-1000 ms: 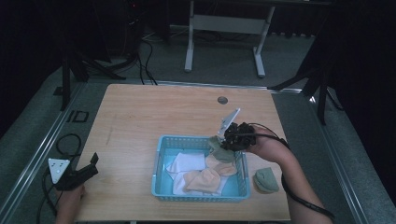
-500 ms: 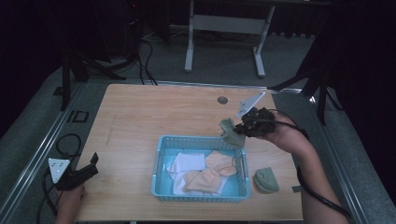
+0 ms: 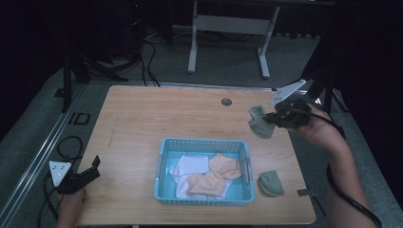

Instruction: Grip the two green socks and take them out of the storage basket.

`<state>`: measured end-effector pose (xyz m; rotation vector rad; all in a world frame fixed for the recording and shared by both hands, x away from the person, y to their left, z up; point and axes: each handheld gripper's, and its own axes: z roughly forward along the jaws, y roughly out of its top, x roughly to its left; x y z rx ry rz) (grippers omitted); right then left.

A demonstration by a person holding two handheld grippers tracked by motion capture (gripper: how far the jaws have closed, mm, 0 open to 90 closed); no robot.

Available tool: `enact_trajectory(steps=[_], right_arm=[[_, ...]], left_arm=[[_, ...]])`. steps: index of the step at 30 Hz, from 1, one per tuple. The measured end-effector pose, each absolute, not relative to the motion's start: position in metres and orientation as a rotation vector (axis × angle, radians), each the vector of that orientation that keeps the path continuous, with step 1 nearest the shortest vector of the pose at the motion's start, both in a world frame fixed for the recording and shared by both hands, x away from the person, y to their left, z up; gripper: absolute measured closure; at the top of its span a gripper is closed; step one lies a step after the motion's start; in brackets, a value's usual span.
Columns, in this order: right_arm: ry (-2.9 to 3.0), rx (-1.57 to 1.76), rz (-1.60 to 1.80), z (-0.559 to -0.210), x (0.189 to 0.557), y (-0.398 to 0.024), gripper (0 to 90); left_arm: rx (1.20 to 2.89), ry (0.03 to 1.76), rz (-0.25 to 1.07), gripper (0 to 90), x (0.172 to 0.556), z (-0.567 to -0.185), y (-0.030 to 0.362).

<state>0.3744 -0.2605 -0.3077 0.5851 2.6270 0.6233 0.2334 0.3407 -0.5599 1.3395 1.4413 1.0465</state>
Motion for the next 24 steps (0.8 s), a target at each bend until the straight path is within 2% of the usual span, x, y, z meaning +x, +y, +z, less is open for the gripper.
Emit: enact_trajectory(steps=[6, 15, 24], right_arm=[[2.621, 0.678, 0.612, -0.330, 0.379, -0.283, 85.8], [2.654, 0.818, 0.612, -0.400, 0.387, -0.305, 85.7], [2.686, 0.943, 0.652, -0.463, 0.389, -0.310, 85.4]], left_arm=[[1.341, 1.442, 1.048, 0.5, 0.233, -0.560, 0.340], [1.345, 1.442, 1.048, 0.5, 0.233, -0.560, 0.340], [1.345, 1.441, 1.048, 0.5, 0.233, -0.560, 0.340]])
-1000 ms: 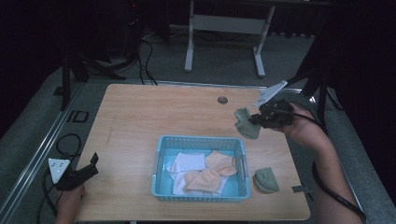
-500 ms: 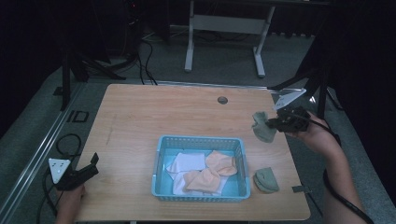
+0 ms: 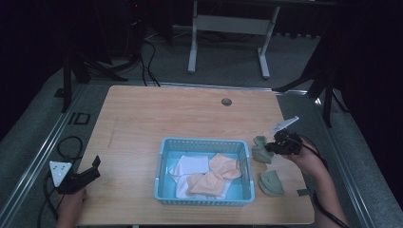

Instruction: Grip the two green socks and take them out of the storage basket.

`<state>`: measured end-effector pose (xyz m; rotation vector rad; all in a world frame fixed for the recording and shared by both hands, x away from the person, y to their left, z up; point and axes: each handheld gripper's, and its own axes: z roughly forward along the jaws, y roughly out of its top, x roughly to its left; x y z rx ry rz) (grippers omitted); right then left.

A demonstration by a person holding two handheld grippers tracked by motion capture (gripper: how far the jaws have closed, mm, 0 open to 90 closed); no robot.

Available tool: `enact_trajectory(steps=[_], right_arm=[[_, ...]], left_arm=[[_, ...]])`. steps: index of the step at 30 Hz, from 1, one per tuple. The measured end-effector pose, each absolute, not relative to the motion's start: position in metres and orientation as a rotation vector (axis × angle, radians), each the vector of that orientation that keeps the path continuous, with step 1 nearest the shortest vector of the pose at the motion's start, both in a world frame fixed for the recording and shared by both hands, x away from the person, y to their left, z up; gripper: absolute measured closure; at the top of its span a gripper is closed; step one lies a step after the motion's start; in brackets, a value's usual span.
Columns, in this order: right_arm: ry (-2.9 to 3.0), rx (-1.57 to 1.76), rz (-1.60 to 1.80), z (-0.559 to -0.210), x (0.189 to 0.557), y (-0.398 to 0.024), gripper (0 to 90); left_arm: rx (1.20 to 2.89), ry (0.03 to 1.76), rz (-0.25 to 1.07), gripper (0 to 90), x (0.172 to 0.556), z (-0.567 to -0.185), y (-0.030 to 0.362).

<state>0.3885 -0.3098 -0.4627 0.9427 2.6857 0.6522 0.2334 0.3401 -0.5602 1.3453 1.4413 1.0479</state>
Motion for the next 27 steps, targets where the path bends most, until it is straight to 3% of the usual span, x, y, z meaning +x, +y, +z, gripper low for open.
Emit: enact_trajectory(steps=[11, 17, 27], right_arm=[[2.745, 1.016, 0.577, -0.508, 0.391, -0.303, 81.7], [2.750, 1.012, 0.557, -0.515, 0.393, -0.294, 79.5], [2.687, 1.038, 0.604, -0.487, 0.392, -0.307, 47.4]], left_arm=[[1.347, 1.442, 1.048, 0.5, 0.233, -0.560, 0.340], [1.347, 1.442, 1.047, 0.5, 0.234, -0.560, 0.340], [1.344, 1.442, 1.045, 0.5, 0.234, -0.560, 0.340]])
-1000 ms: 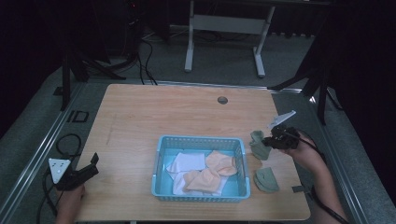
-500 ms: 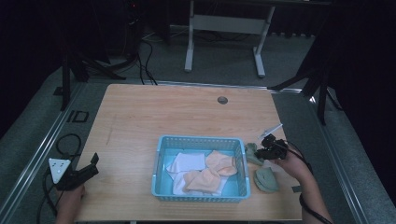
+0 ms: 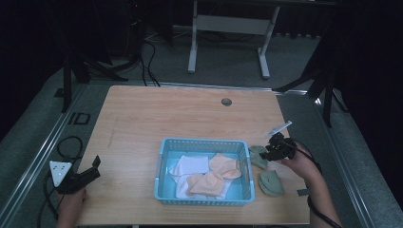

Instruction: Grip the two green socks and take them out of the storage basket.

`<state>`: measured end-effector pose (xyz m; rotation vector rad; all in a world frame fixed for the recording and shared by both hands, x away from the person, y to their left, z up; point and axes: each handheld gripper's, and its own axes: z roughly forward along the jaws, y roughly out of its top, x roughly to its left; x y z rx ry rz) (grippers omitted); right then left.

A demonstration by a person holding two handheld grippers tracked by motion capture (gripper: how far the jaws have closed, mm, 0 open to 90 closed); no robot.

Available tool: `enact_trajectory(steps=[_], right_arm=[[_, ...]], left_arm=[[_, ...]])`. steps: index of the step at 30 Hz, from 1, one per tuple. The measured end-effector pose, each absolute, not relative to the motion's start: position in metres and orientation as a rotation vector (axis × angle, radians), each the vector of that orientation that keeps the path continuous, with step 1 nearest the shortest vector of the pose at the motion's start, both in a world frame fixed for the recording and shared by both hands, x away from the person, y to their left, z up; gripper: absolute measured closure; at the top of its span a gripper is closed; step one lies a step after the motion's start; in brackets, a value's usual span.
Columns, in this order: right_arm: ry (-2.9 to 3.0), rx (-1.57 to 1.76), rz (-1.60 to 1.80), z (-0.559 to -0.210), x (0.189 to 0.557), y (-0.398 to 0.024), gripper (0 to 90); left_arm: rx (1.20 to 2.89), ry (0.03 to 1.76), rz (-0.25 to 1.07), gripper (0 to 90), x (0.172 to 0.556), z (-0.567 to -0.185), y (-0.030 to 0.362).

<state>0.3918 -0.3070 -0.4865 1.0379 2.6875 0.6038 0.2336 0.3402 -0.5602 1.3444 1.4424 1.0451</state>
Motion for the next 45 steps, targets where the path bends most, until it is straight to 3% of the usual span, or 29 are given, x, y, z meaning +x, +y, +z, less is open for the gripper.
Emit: enact_trajectory(steps=[3, 9, 13, 28, 45], right_arm=[[2.618, 1.071, 0.655, -0.479, 0.388, -0.314, 36.6], [2.511, 1.152, 0.743, -0.477, 0.382, -0.332, 27.0], [2.499, 1.194, 0.775, -0.485, 0.376, -0.346, 14.5], [2.156, 1.405, 0.994, -0.517, 0.338, -0.394, 13.1], [1.821, 1.450, 1.104, -0.540, 0.297, -0.408, 13.6]], left_arm=[[1.346, 1.442, 1.047, 0.4, 0.234, -0.560, 0.340], [1.346, 1.442, 1.047, 0.4, 0.234, -0.560, 0.340], [1.346, 1.442, 1.046, 0.5, 0.234, -0.560, 0.340], [1.349, 1.441, 1.048, 0.5, 0.233, -0.560, 0.340], [1.348, 1.442, 1.048, 0.5, 0.233, -0.560, 0.340]])
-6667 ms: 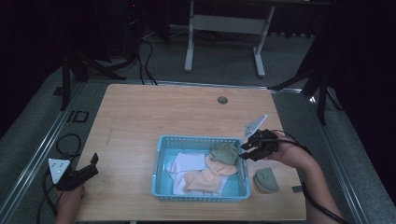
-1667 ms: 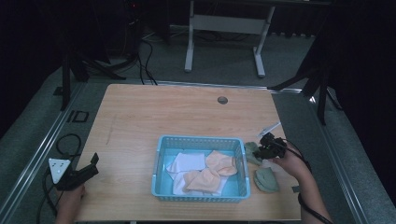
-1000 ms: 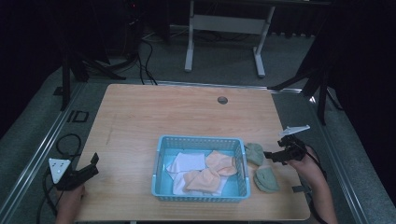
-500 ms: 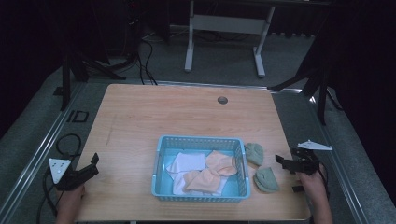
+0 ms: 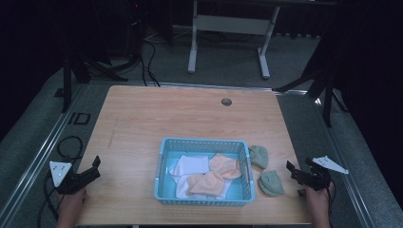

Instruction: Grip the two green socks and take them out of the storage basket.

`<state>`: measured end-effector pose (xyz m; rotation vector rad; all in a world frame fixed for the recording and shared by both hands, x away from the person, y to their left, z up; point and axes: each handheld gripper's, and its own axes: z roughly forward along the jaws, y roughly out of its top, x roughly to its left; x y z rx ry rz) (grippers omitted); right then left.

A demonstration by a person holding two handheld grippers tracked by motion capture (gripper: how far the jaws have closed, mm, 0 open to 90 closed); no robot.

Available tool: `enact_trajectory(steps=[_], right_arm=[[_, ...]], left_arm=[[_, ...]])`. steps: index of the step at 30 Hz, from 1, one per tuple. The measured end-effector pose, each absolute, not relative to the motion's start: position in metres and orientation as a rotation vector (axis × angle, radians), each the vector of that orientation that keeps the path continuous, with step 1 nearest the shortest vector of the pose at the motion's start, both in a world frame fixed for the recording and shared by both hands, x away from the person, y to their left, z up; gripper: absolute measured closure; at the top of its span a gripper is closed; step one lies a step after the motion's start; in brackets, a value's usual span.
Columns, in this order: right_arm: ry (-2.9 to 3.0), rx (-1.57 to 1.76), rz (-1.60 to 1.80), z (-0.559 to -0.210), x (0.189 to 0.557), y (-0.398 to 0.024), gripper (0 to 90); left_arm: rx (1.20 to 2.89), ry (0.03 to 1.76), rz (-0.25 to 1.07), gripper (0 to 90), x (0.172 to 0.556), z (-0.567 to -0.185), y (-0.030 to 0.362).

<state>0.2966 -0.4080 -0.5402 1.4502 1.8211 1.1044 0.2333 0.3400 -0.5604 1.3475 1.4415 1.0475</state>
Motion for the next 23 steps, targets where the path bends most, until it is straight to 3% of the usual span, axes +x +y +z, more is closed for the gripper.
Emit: enact_trajectory(steps=[23], right_arm=[[1.555, 1.482, 1.188, -0.552, 0.281, -0.426, 13.7]], left_arm=[[1.352, 1.444, 1.050, 0.5, 0.234, -0.560, 0.340]])
